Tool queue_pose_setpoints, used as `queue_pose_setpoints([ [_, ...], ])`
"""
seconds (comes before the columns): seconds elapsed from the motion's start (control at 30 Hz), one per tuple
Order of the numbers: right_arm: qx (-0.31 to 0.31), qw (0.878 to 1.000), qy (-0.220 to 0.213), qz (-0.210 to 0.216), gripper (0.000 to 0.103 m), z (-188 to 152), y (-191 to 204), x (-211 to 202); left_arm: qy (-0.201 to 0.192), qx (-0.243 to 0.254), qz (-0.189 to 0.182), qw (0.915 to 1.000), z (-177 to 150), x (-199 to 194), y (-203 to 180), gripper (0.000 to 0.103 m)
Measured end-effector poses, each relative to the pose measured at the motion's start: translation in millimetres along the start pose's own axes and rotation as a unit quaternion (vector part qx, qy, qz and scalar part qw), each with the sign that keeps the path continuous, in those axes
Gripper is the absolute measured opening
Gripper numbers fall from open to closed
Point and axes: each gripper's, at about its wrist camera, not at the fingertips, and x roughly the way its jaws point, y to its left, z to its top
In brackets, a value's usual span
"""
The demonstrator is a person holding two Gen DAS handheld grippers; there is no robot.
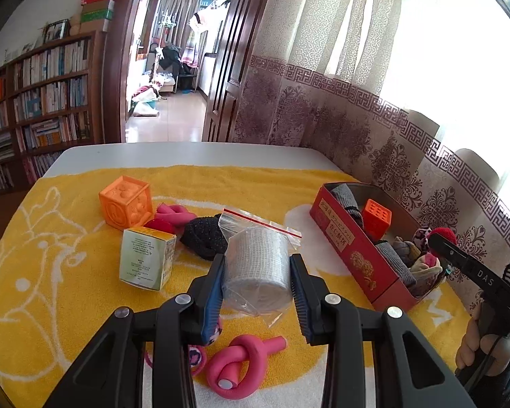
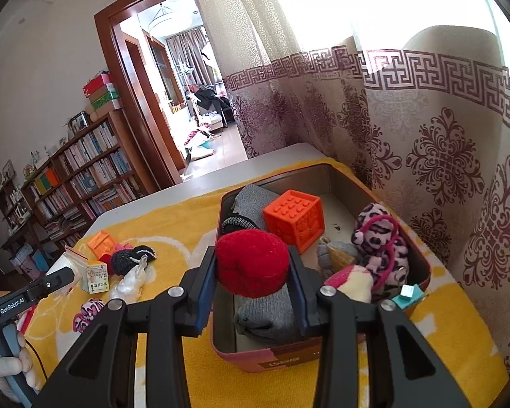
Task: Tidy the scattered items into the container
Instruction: 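Carry the red ball into the tin and release it while the left carries the roll, then lower the white bandage roll into the red tin and open the left gripper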
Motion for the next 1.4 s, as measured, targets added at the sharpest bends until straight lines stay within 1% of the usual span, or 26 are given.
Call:
queue_pose_setpoints([
  [0.17,0.014,1.0,0.007,-0.01,0.043,2,-18,10,0.008,0.024,-0.014,0.9996,9,13,-30,0.039],
  [0.3,0.025,1.0,0.012,-0.013,0.046,0,-27,14,0.014,0.047,-0.029,0.9984,16,23,-55,0.039],
  [0.4,0.025,1.0,0.004,-0.013,0.051,0,-28,12,0.02,0.063,-0.042,0.9969,23,36,-75,0.039],
  [0.47,0.032,0.999,-0.006,-0.021,0.063,-1,-31,10,0.024,0.073,-0.053,0.9956,28,45,-89,0.039],
  [0.5,0.036,0.999,-0.009,-0.026,0.064,-1,-33,9,0.025,0.078,-0.058,0.9949,30,49,-96,0.039],
  [0.63,0.052,0.997,-0.02,-0.049,0.064,0,-42,7,0.031,0.096,-0.076,0.992,39,69,-122,0.039],
  [0.87,0.071,0.996,-0.026,-0.054,0.064,2,-51,6,0.042,0.109,-0.098,0.9883,52,104,-154,0.039],
  [1.0,0.074,0.995,-0.026,-0.054,0.064,2,-52,8,0.054,0.103,-0.105,0.9876,53,125,-160,0.039],
  [1.07,0.073,0.996,-0.026,-0.053,0.064,2,-52,8,0.067,0.096,-0.112,0.9868,52,134,-159,0.044],
  [1.1,0.072,0.996,-0.026,-0.054,0.064,2,-51,8,0.073,0.091,-0.114,0.9866,51,136,-157,0.044],
  [1.2,0.07,0.996,-0.026,-0.054,0.064,2,-50,9,0.082,0.074,-0.12,0.9866,46,138,-148,0.044],
  [1.4,0.066,0.996,-0.027,-0.055,0.065,1,-48,8,0.082,0.052,-0.108,0.9894,43,128,-129,0.044],
])
